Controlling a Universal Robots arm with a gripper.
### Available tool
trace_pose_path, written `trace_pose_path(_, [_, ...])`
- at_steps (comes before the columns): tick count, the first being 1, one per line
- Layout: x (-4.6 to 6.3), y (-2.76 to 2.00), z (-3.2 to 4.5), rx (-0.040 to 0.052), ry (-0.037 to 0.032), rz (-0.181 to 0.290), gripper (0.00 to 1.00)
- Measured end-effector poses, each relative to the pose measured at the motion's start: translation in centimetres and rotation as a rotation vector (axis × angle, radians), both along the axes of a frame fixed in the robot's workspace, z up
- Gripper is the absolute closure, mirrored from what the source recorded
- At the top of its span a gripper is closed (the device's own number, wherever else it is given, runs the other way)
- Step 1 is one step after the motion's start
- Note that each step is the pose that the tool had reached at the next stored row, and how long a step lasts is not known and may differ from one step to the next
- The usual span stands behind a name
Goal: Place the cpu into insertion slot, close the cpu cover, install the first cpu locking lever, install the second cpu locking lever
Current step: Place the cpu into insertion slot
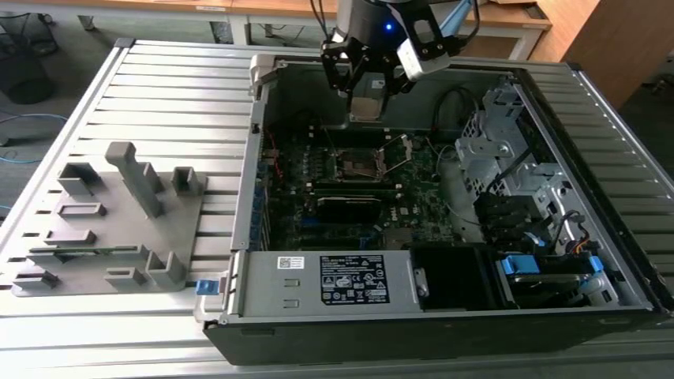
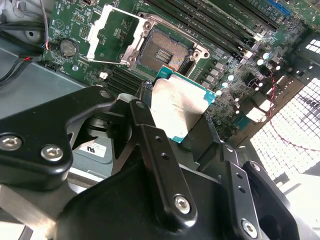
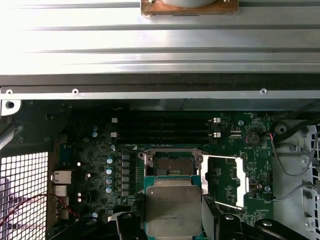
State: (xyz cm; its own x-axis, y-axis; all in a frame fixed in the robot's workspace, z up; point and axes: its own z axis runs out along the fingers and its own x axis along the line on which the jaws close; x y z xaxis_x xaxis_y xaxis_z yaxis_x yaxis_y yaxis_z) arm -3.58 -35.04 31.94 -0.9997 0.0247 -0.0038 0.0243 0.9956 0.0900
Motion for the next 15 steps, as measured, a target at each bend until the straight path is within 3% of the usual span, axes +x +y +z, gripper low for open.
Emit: trace_pose_path(15, [0.0,0.0,-0.18,-0.0001,-0.0003,0.0,0.46])
